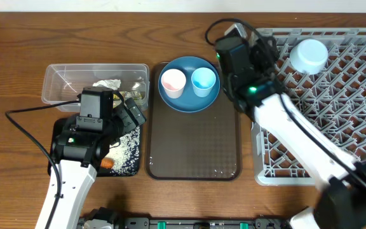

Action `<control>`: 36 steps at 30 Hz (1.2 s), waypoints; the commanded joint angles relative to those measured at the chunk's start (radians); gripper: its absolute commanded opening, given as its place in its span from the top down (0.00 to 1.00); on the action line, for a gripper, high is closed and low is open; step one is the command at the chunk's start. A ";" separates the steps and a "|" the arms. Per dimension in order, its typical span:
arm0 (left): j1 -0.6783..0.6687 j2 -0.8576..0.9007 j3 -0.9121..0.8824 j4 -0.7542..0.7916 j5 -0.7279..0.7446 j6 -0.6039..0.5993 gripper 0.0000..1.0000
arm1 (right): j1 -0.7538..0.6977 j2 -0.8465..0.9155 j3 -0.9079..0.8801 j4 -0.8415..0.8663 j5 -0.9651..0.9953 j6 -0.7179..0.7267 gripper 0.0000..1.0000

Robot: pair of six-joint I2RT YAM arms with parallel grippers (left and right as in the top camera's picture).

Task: Sort waste into correct bins and load items into the dishwasher rack

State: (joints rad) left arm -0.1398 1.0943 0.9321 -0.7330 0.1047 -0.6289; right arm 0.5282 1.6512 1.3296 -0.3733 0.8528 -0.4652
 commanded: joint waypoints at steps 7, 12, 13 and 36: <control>0.004 0.003 0.014 0.000 -0.009 0.003 0.02 | -0.010 -0.132 0.002 -0.350 -0.848 0.540 0.46; 0.004 0.003 0.014 0.000 -0.009 0.003 0.02 | -0.010 -0.132 0.002 -0.494 -0.966 0.566 0.01; 0.004 0.003 0.014 0.000 -0.009 0.003 0.02 | -0.010 -0.132 0.002 -0.510 -0.965 0.565 0.01; 0.003 0.006 0.014 0.038 0.050 -0.058 0.02 | -0.201 -0.317 0.002 -0.754 -0.856 0.696 0.01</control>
State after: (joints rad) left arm -0.1398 1.0943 0.9321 -0.6983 0.1143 -0.6357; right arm 0.3752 1.3857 1.3289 -1.0939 -0.0742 0.2058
